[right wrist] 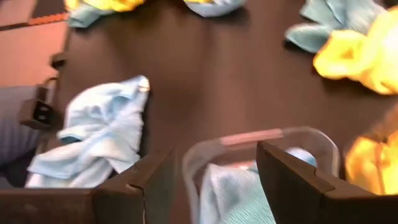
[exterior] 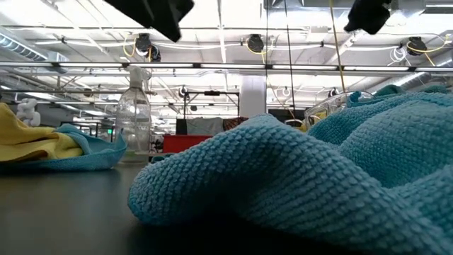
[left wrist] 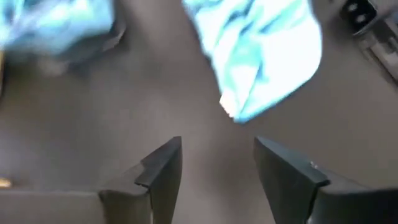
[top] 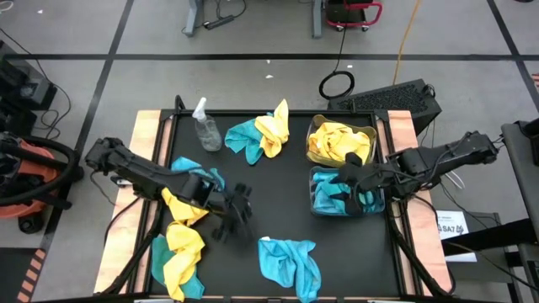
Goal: Sort microfiber towel by color & place in baskets
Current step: Put the blue microfiber towel into the bottom transparent bin
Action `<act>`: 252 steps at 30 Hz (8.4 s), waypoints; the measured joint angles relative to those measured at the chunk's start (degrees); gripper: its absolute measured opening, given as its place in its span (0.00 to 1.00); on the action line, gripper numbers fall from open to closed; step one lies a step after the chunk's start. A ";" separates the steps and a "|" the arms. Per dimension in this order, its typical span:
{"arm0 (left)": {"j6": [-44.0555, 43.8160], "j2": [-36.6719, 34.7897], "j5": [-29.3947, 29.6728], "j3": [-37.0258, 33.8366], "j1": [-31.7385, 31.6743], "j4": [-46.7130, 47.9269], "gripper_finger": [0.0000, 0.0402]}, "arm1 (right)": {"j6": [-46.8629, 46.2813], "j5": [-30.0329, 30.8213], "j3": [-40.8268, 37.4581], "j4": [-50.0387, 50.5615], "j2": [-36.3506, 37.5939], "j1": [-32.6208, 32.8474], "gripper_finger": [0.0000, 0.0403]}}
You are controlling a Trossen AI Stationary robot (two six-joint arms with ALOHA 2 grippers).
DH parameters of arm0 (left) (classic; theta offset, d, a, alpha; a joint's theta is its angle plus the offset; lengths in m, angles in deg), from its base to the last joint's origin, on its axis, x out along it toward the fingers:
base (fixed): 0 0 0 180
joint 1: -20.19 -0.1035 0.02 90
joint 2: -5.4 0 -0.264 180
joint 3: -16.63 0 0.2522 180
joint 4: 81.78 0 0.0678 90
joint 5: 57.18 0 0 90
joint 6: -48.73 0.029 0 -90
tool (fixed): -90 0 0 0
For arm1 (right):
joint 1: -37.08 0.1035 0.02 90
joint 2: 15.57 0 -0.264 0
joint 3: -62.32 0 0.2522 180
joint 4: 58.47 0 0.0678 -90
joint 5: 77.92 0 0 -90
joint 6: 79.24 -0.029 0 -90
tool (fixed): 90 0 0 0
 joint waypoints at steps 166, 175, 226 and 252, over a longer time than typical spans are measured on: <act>4.77 -5.24 10.44 -7.44 -8.50 -6.52 0.57 | -20.28 16.81 18.66 44.29 -13.31 4.48 0.04; 3.38 -5.24 8.95 -9.92 -8.50 -7.14 0.57 | -23.79 9.50 8.91 43.58 -13.25 2.84 0.04; 4.43 -5.24 8.90 -12.34 -8.65 -12.10 0.57 | 6.15 -14.32 -18.23 19.13 -23.21 -11.66 0.14; 2.33 -5.24 8.90 -12.30 -8.65 -8.80 0.57 | 2.20 -11.56 11.32 37.45 -15.51 -11.45 0.66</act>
